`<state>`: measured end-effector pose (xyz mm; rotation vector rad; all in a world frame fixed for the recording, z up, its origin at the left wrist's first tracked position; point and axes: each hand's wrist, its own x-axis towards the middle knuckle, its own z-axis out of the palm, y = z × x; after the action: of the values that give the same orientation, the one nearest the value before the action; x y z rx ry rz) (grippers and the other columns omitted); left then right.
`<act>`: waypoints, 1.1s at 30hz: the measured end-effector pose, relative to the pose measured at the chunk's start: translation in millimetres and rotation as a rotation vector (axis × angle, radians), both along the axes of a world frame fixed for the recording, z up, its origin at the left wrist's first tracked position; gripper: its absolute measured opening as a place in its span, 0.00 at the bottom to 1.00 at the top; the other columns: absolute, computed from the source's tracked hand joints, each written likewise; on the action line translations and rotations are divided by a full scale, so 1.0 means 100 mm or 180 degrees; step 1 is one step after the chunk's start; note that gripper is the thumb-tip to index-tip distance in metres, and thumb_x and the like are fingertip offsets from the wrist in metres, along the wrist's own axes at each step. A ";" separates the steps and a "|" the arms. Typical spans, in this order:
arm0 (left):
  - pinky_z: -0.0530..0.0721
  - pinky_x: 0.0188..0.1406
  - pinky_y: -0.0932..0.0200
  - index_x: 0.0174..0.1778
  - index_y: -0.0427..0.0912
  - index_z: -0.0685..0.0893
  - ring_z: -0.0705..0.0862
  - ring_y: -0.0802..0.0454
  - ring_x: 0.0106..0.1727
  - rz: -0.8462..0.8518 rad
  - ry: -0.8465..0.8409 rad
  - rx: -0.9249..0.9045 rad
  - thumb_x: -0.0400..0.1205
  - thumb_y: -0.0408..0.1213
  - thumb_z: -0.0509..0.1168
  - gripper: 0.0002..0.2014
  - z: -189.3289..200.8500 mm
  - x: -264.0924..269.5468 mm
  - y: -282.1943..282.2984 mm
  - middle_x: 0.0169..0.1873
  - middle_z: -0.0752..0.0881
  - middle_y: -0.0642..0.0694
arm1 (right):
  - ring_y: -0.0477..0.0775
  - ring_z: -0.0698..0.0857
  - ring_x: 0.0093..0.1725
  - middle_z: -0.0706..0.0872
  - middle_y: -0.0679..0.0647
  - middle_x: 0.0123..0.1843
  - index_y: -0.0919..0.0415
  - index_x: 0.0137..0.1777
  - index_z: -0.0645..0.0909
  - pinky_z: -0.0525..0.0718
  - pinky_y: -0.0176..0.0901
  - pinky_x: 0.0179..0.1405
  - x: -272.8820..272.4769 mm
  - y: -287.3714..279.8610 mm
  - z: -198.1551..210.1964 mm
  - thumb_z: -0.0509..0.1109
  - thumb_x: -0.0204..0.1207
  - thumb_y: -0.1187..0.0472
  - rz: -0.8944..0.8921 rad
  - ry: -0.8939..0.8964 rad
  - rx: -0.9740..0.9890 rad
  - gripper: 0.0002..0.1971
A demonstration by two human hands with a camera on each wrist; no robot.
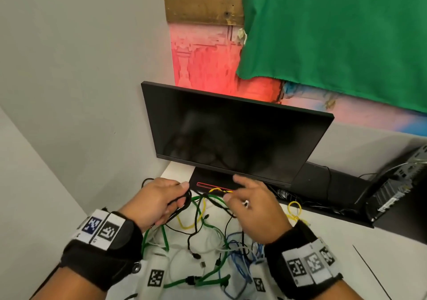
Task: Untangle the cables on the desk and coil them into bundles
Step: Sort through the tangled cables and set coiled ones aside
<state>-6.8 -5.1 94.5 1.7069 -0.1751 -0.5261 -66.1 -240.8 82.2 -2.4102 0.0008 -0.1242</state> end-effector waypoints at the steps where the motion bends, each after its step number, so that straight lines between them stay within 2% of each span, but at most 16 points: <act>1: 0.59 0.13 0.66 0.28 0.40 0.81 0.59 0.53 0.13 -0.0073 0.0014 0.0010 0.83 0.50 0.64 0.21 0.00 -0.01 0.00 0.16 0.66 0.46 | 0.34 0.84 0.58 0.88 0.35 0.62 0.42 0.42 0.91 0.82 0.48 0.58 0.01 -0.04 0.05 0.54 0.73 0.28 0.0068 0.0182 0.0437 0.28; 3: 0.58 0.13 0.67 0.29 0.38 0.80 0.58 0.53 0.13 -0.0221 0.0079 -0.0067 0.80 0.51 0.67 0.21 0.00 -0.04 -0.03 0.16 0.66 0.46 | 0.38 0.90 0.44 0.91 0.40 0.54 0.46 0.43 0.90 0.87 0.45 0.42 0.06 -0.09 0.10 0.58 0.79 0.32 0.0291 0.0657 0.0995 0.25; 5: 0.58 0.12 0.68 0.27 0.40 0.81 0.59 0.55 0.12 -0.0403 0.0114 -0.0106 0.79 0.51 0.70 0.20 0.02 -0.07 -0.07 0.15 0.66 0.46 | 0.36 0.88 0.37 0.87 0.39 0.60 0.39 0.61 0.85 0.86 0.40 0.43 0.10 -0.07 0.08 0.64 0.83 0.43 0.0656 0.0802 0.0675 0.12; 6: 0.58 0.12 0.68 0.25 0.42 0.82 0.59 0.55 0.12 -0.0480 0.0097 -0.0084 0.78 0.52 0.68 0.20 0.03 -0.08 -0.09 0.15 0.66 0.47 | 0.34 0.86 0.34 0.87 0.37 0.60 0.35 0.65 0.82 0.84 0.37 0.44 0.11 -0.05 0.01 0.67 0.83 0.47 0.0888 0.0868 0.0527 0.13; 9: 0.58 0.13 0.67 0.25 0.44 0.82 0.58 0.54 0.13 -0.0560 0.0024 0.0041 0.79 0.54 0.69 0.21 0.04 -0.10 -0.12 0.16 0.65 0.46 | 0.37 0.80 0.27 0.91 0.47 0.47 0.43 0.50 0.89 0.78 0.33 0.30 0.16 0.03 -0.18 0.70 0.80 0.48 0.1173 0.0926 0.0908 0.06; 11: 0.57 0.13 0.67 0.26 0.43 0.82 0.58 0.54 0.14 -0.0518 0.0005 0.0130 0.77 0.56 0.68 0.21 0.04 -0.11 -0.08 0.16 0.64 0.46 | 0.42 0.76 0.22 0.92 0.55 0.40 0.51 0.41 0.89 0.72 0.33 0.20 0.19 0.00 -0.31 0.70 0.79 0.49 0.0862 0.0820 0.1699 0.10; 14: 0.57 0.14 0.68 0.26 0.41 0.81 0.58 0.54 0.14 -0.0361 -0.0042 0.0069 0.76 0.57 0.70 0.23 0.04 -0.11 0.06 0.16 0.64 0.45 | 0.47 0.72 0.18 0.88 0.59 0.33 0.58 0.35 0.87 0.61 0.32 0.14 0.22 -0.17 -0.57 0.69 0.82 0.53 -0.0481 0.1029 0.2743 0.15; 16: 0.56 0.14 0.68 0.26 0.40 0.81 0.59 0.55 0.12 -0.0345 -0.0163 0.0008 0.72 0.59 0.69 0.23 0.08 -0.10 0.19 0.15 0.65 0.46 | 0.47 0.70 0.16 0.82 0.55 0.24 0.60 0.31 0.83 0.61 0.33 0.14 0.20 -0.30 -0.79 0.68 0.81 0.57 -0.1231 0.1511 0.2355 0.17; 19: 0.54 0.15 0.65 0.26 0.39 0.81 0.60 0.56 0.12 -0.0313 -0.0313 -0.0240 0.70 0.58 0.69 0.23 0.16 -0.09 0.35 0.14 0.65 0.45 | 0.46 0.75 0.15 0.80 0.49 0.18 0.60 0.28 0.80 0.69 0.33 0.16 0.17 -0.44 -1.09 0.63 0.82 0.62 -0.1296 0.1999 0.1041 0.19; 21: 0.54 0.15 0.65 0.26 0.37 0.81 0.60 0.57 0.11 -0.0264 -0.0350 -0.0418 0.72 0.55 0.70 0.23 0.20 -0.06 0.41 0.13 0.64 0.45 | 0.47 0.75 0.14 0.80 0.50 0.17 0.62 0.28 0.79 0.71 0.33 0.16 0.18 -0.55 -1.21 0.61 0.83 0.63 -0.1538 0.2074 0.1055 0.20; 22: 0.55 0.15 0.66 0.26 0.36 0.81 0.60 0.57 0.11 -0.0270 -0.0362 -0.0425 0.74 0.53 0.71 0.22 0.21 -0.06 0.43 0.13 0.64 0.45 | 0.48 0.77 0.16 0.82 0.51 0.19 0.61 0.28 0.79 0.76 0.35 0.19 0.19 -0.61 -1.23 0.60 0.83 0.63 -0.1568 0.2057 0.0963 0.20; 24: 0.57 0.15 0.68 0.26 0.35 0.81 0.61 0.57 0.10 -0.0274 -0.0335 -0.0486 0.75 0.51 0.68 0.21 0.21 -0.06 0.43 0.13 0.64 0.45 | 0.54 0.88 0.35 0.89 0.56 0.36 0.55 0.29 0.75 0.87 0.43 0.41 0.23 -0.67 -1.22 0.60 0.83 0.61 -0.1353 0.2052 0.0530 0.18; 26: 0.57 0.16 0.68 0.27 0.34 0.80 0.60 0.58 0.10 -0.0185 -0.0234 -0.0727 0.76 0.48 0.67 0.20 0.20 -0.07 0.41 0.13 0.63 0.46 | 0.62 0.87 0.58 0.88 0.61 0.57 0.53 0.34 0.73 0.82 0.44 0.53 0.28 -0.66 -1.18 0.61 0.83 0.56 -0.1295 0.1990 0.0011 0.13; 27: 0.58 0.16 0.68 0.27 0.33 0.79 0.59 0.58 0.10 -0.0150 -0.0194 -0.0832 0.76 0.47 0.67 0.20 0.20 -0.06 0.40 0.13 0.63 0.46 | 0.63 0.84 0.63 0.86 0.62 0.62 0.55 0.41 0.76 0.79 0.43 0.54 0.29 -0.65 -1.16 0.63 0.82 0.53 -0.1354 0.1859 -0.0158 0.10; 30: 0.58 0.15 0.69 0.26 0.36 0.79 0.60 0.56 0.10 -0.0136 -0.0207 -0.0551 0.79 0.47 0.66 0.21 0.20 -0.04 0.36 0.13 0.64 0.46 | 0.60 0.81 0.65 0.81 0.58 0.66 0.59 0.64 0.80 0.77 0.46 0.61 0.29 -0.54 -1.03 0.66 0.83 0.48 -0.1495 0.0762 0.0038 0.17; 33: 0.56 0.14 0.68 0.24 0.39 0.80 0.60 0.55 0.10 -0.0164 -0.0196 -0.0255 0.80 0.47 0.65 0.21 0.19 -0.06 0.25 0.15 0.64 0.45 | 0.46 0.83 0.63 0.83 0.46 0.62 0.50 0.65 0.82 0.81 0.43 0.58 0.24 -0.32 -0.68 0.68 0.79 0.43 -0.1220 -0.0446 0.0837 0.19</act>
<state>-12.3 20.0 113.5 1.6449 -0.2817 -0.4984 -42.5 -272.9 14.1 -2.1093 0.3917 -0.4410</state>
